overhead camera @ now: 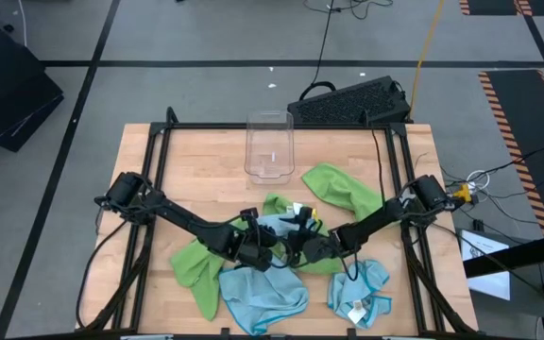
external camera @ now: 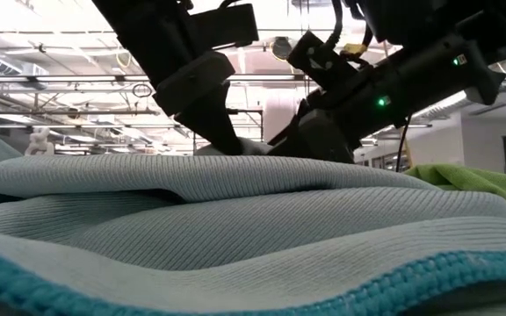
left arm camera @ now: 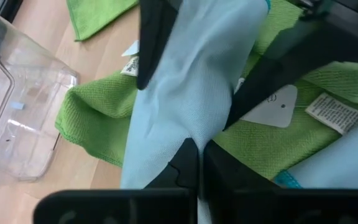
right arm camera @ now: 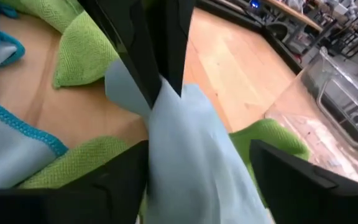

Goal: Fold microfiber towels
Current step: Put the top left blue towel into the transparent bin

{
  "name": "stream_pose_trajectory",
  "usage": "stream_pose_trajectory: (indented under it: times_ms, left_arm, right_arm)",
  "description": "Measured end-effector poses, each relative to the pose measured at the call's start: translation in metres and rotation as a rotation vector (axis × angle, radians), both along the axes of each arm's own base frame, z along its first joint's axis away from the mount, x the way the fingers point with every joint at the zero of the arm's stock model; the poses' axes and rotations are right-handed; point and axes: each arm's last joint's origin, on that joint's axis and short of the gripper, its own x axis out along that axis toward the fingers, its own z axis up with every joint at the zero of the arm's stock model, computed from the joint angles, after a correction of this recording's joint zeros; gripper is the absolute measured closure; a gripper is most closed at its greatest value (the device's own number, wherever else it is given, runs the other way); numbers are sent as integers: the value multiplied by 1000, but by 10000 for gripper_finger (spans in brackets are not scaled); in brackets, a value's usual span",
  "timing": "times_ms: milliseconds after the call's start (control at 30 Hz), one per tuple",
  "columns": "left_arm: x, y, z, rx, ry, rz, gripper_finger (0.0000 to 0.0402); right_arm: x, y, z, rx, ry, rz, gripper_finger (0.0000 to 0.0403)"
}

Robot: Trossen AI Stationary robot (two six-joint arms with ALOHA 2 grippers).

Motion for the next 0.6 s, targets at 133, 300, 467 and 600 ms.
stream_pose_trajectory:
  times_ms: [133,300,467,600]
  left_arm:
    - [0,0,0,1,0,-1,379]
    - [0,0,0,3,1,-4,394]
    - [0,-1,0,-5,-2,-7,369]
    - [0,-4,1,-14,-12,-8,321]
  right_arm:
    - [-1,0,-1,19,0,-14,244]
    - [-2,-5,-5,7,49,-29,342]
    - [-3,-6,-5,3,58,-35,393]
    - [-4,-8,6,-27,31,-77,385]
